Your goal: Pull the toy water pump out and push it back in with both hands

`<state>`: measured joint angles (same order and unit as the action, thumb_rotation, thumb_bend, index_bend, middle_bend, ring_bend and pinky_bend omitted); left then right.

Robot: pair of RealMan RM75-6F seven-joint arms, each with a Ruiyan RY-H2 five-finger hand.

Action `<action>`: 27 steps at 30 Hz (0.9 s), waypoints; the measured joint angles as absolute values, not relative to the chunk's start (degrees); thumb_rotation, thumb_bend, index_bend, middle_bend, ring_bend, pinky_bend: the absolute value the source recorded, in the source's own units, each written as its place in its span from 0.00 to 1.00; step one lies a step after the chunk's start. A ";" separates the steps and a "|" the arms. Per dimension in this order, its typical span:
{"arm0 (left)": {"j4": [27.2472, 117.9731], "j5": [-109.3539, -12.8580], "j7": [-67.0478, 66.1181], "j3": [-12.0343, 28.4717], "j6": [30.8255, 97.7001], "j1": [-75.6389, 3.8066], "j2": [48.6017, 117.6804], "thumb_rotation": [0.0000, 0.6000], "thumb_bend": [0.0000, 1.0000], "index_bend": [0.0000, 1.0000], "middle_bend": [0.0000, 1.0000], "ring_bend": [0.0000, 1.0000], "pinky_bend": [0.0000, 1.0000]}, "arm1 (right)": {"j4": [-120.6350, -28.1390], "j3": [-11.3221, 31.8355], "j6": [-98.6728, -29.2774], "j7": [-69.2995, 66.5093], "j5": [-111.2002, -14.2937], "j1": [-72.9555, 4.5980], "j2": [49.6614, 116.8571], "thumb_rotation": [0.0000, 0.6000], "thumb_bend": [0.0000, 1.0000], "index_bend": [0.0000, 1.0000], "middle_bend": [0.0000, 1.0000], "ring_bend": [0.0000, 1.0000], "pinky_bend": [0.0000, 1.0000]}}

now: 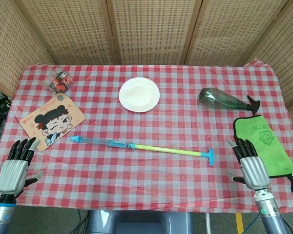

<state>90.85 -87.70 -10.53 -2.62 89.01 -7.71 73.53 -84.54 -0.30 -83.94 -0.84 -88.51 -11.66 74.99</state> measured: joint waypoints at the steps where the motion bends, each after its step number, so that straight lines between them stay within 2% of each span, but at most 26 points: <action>1: 90.85 -87.77 -10.53 -2.55 88.99 -7.66 73.52 1.00 0.21 0.00 0.00 0.00 0.00 | -84.56 -0.26 -83.92 -0.77 -88.58 -11.63 74.99 1.00 0.12 0.00 0.00 0.00 0.00; 27: 91.77 -88.47 -10.58 -1.13 87.92 -6.58 72.82 1.00 0.21 0.00 0.00 0.00 0.00 | -85.39 0.60 -82.51 -0.02 -89.16 -11.04 74.88 1.00 0.12 0.01 0.01 0.00 0.00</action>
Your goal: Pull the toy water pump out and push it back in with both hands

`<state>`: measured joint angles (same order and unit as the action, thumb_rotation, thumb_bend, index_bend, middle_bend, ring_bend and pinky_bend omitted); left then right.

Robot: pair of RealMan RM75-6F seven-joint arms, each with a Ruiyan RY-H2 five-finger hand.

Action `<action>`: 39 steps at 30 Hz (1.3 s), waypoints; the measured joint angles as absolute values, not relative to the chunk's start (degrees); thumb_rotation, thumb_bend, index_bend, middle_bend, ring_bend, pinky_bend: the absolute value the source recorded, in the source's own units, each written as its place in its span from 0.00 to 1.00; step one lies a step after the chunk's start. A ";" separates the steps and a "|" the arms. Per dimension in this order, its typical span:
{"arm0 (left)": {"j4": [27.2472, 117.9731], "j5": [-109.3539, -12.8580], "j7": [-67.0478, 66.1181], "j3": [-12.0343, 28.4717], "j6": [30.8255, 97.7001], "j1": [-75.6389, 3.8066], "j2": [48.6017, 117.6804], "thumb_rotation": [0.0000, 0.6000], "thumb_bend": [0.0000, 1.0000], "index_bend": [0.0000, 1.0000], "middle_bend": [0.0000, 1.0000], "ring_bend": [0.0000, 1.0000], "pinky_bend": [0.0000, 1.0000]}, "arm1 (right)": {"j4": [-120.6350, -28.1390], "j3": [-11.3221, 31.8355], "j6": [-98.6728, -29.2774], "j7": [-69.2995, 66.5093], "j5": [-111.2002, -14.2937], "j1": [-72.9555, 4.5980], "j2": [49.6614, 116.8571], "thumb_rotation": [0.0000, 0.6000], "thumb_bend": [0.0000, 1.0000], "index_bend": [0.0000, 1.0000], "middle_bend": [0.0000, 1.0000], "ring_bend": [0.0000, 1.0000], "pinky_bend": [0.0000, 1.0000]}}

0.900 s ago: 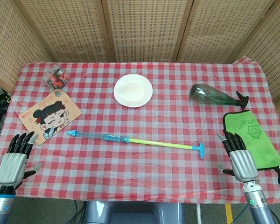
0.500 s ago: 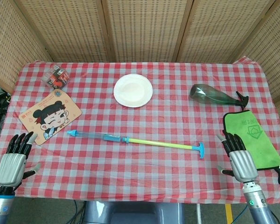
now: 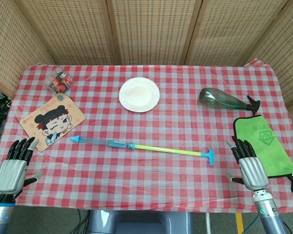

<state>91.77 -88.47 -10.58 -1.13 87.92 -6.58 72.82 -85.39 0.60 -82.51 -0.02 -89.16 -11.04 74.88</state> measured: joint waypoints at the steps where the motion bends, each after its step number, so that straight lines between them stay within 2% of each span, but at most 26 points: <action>1: 91.83 -88.55 -10.62 -1.14 87.94 -6.54 72.81 1.00 0.21 0.00 0.00 0.00 0.00 | -85.44 0.71 -82.58 -0.06 -89.18 -11.05 74.92 1.00 0.12 0.03 0.05 0.01 0.01; 2: 91.92 -88.67 -10.65 -1.12 87.96 -6.49 72.77 1.00 0.21 0.00 0.00 0.00 0.00 | -85.50 1.00 -82.82 -0.06 -89.13 -11.04 75.08 1.00 0.12 0.05 0.09 0.05 0.02; 3: 91.98 -88.70 -10.64 -1.06 87.97 -6.46 72.73 1.00 0.21 0.00 0.00 0.00 0.00 | -85.51 1.33 -83.05 0.04 -89.02 -11.04 75.31 1.00 0.13 0.10 0.19 0.13 0.07; 4: 92.03 -88.68 -10.62 -0.98 87.96 -6.45 72.69 1.00 0.21 0.00 0.00 0.00 0.00 | -85.50 1.74 -83.25 0.27 -88.87 -11.07 75.62 1.00 0.13 0.16 0.31 0.24 0.13; 7: 92.34 -88.52 -10.51 -0.54 87.95 -6.44 72.46 1.00 0.21 0.00 0.00 0.00 0.00 | -85.49 3.15 -83.26 1.85 -88.01 -11.54 76.50 1.00 0.14 0.26 0.58 0.52 0.30; 10: 92.85 -88.28 -10.51 -0.08 87.91 -6.48 72.09 1.00 0.21 0.00 0.00 0.00 0.00 | -85.68 4.80 -82.16 4.49 -86.61 -12.76 77.22 1.00 0.16 0.34 0.78 0.73 0.45; 13: 93.31 -88.02 -10.61 0.39 87.67 -6.61 71.71 1.00 0.21 0.00 0.00 0.00 0.00 | -86.35 6.54 -79.92 8.25 -84.34 -14.41 77.86 1.00 0.18 0.41 0.91 0.86 0.56; 16: 93.68 -87.65 -10.53 0.75 87.30 -6.74 71.36 1.00 0.21 0.00 0.00 0.00 0.00 | -86.95 8.30 -77.10 12.68 -81.13 -16.32 78.95 1.00 0.21 0.46 0.98 0.93 0.60; 21: 93.86 -86.76 -9.63 1.31 86.10 -7.14 70.90 1.00 0.21 0.00 0.00 0.00 0.00 | -86.91 10.41 -71.34 19.52 -73.21 -19.34 81.85 1.00 0.32 0.51 1.00 0.99 0.64; 26: 93.57 -85.99 -8.48 1.69 85.14 -7.43 70.49 1.00 0.21 0.00 0.00 0.00 0.00 | -85.23 11.48 -67.53 25.97 -65.92 -21.96 86.41 1.00 0.37 0.53 1.00 1.00 0.64; 39: 93.08 -84.99 -7.17 2.12 83.71 -7.77 70.17 1.00 0.21 0.00 0.00 0.00 0.00 | -80.61 11.11 -65.48 29.53 -61.44 -24.68 92.51 1.00 0.40 0.53 1.00 1.00 0.64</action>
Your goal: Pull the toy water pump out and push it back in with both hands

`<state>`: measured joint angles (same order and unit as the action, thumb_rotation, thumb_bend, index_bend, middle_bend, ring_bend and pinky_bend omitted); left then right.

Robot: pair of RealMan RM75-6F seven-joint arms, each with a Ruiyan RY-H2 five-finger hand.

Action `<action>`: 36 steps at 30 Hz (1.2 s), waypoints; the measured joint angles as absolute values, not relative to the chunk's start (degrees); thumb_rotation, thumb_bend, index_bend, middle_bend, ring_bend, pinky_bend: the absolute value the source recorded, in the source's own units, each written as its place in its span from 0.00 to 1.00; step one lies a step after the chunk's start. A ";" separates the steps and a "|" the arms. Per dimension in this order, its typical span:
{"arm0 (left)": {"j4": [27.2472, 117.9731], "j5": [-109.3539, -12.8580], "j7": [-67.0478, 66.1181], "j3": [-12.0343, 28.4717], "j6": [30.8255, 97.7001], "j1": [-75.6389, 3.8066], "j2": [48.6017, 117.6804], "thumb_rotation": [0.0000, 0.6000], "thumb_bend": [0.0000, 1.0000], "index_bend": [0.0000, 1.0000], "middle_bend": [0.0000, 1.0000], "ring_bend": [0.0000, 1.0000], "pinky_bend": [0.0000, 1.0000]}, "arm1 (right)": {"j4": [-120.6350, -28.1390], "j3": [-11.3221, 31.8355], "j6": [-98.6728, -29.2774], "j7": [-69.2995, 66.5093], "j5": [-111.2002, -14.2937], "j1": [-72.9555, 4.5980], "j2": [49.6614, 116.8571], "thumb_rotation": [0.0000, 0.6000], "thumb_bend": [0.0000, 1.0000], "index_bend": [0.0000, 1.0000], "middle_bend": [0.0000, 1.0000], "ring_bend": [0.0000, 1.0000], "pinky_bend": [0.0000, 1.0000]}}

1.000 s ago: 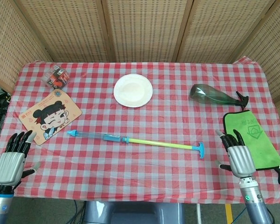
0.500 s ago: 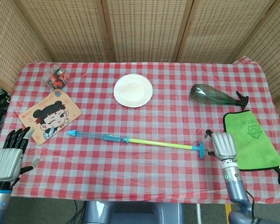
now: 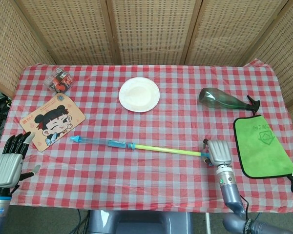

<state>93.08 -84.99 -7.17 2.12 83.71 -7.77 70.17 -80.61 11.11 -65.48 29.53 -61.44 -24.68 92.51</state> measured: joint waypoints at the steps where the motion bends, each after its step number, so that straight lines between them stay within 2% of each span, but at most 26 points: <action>1: 93.02 -84.89 -7.14 2.16 83.63 -7.77 70.17 1.00 0.21 0.00 0.00 0.00 0.00 | -80.27 11.10 -65.35 29.57 -61.17 -24.78 92.71 1.00 0.40 0.53 1.00 1.00 0.64; 11: 92.89 -84.14 -7.04 2.53 83.19 -7.82 70.09 1.00 0.21 0.00 0.00 0.00 0.00 | -76.64 10.31 -63.41 28.27 -59.25 -25.19 94.38 1.00 0.42 0.55 1.00 1.00 0.64; 19: 93.07 -84.11 -7.00 2.59 83.21 -7.76 69.97 1.00 0.21 0.00 0.00 0.00 0.00 | -75.96 10.02 -62.68 27.93 -58.67 -25.60 94.80 1.00 0.52 0.61 1.00 1.00 0.64; 32: 93.31 -83.76 -6.83 2.61 82.82 -7.74 69.73 1.00 0.21 0.00 0.00 0.00 0.00 | -82.60 10.71 -64.56 29.54 -58.55 -25.78 91.31 1.00 0.54 0.67 1.00 0.99 0.64; 36: 93.47 -83.34 -6.61 2.82 82.58 -7.82 69.64 1.00 0.21 0.00 0.00 0.00 0.00 | -85.95 11.54 -65.05 30.26 -58.08 -26.10 89.43 1.00 0.54 0.71 1.00 0.99 0.64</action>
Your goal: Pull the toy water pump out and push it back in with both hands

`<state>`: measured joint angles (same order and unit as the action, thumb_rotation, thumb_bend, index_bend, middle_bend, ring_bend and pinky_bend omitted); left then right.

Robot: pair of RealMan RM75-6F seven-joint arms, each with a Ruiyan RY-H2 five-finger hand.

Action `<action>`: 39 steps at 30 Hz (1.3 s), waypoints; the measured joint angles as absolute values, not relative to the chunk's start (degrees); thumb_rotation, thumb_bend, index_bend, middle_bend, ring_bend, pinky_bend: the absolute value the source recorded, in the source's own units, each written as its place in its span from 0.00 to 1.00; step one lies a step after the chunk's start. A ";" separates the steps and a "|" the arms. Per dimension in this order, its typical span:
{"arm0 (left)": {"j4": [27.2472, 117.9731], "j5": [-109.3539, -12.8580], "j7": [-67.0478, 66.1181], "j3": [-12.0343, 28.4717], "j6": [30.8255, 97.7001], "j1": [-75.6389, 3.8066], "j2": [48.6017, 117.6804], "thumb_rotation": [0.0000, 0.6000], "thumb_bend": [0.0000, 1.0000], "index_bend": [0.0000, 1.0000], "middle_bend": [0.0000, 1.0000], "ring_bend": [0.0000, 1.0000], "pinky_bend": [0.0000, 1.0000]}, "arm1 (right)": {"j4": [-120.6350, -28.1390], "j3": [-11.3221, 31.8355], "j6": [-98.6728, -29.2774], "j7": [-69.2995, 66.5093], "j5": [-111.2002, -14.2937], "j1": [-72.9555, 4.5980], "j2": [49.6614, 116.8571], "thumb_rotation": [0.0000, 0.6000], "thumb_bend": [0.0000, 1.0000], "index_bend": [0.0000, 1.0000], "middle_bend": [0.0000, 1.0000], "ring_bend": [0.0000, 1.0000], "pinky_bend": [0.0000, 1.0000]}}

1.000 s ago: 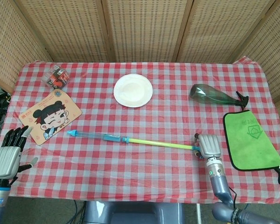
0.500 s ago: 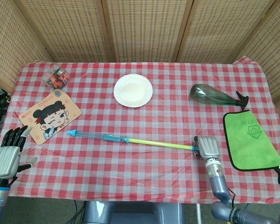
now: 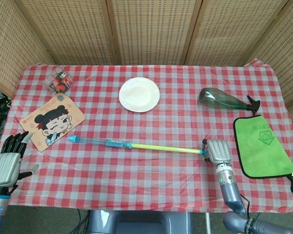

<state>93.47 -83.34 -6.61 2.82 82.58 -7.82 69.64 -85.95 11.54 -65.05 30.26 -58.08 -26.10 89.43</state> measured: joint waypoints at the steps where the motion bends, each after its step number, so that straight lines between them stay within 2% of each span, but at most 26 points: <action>1: 93.57 -83.17 -6.57 2.90 82.46 -7.86 69.59 1.00 0.21 0.00 0.00 0.00 0.00 | -86.75 11.83 -65.01 30.31 -57.75 -26.22 88.98 1.00 0.54 0.72 1.00 0.99 0.64; 12: 99.89 -79.31 -10.57 6.37 78.95 -11.04 65.44 1.00 0.22 0.00 0.00 0.00 0.00 | -94.29 17.79 -59.83 25.82 -50.60 -29.56 83.15 1.00 0.53 0.78 1.00 0.99 0.65; 21: 103.77 -73.17 -15.25 9.69 74.00 -15.32 63.66 1.00 0.23 0.01 0.00 0.00 0.00 | -94.73 20.31 -56.86 22.25 -47.29 -32.15 80.08 1.00 0.53 0.80 1.00 0.99 0.65; 29: 104.23 -64.90 -20.30 12.85 68.73 -21.00 64.43 1.00 0.23 0.07 0.00 0.00 0.00 | -92.71 21.81 -53.08 17.31 -45.33 -34.14 77.44 1.00 0.52 0.81 1.00 0.99 0.65; 31: 103.81 -62.73 -21.84 13.76 67.67 -22.63 64.79 1.00 0.23 0.09 0.01 0.04 0.02 | -92.01 22.11 -52.24 15.95 -45.25 -34.49 76.89 1.00 0.52 0.81 1.00 0.99 0.65; 33: 103.14 -60.05 -23.67 14.85 66.66 -24.50 65.37 1.00 0.24 0.13 0.07 0.13 0.08 | -91.12 22.36 -51.07 14.48 -45.22 -34.94 76.22 1.00 0.52 0.81 1.00 0.99 0.65; 35: 102.31 -57.27 -25.38 15.85 65.76 -26.37 66.09 1.00 0.24 0.16 0.20 0.24 0.18 | -90.46 22.43 -50.19 13.28 -45.23 -35.39 75.61 1.00 0.52 0.81 1.00 0.99 0.65; 39: 100.46 -52.26 -27.69 17.28 63.57 -29.65 67.08 1.00 0.24 0.20 0.42 0.41 0.31 | -89.74 22.24 -49.37 11.83 -45.14 -36.06 74.75 1.00 0.52 0.81 1.00 0.99 0.65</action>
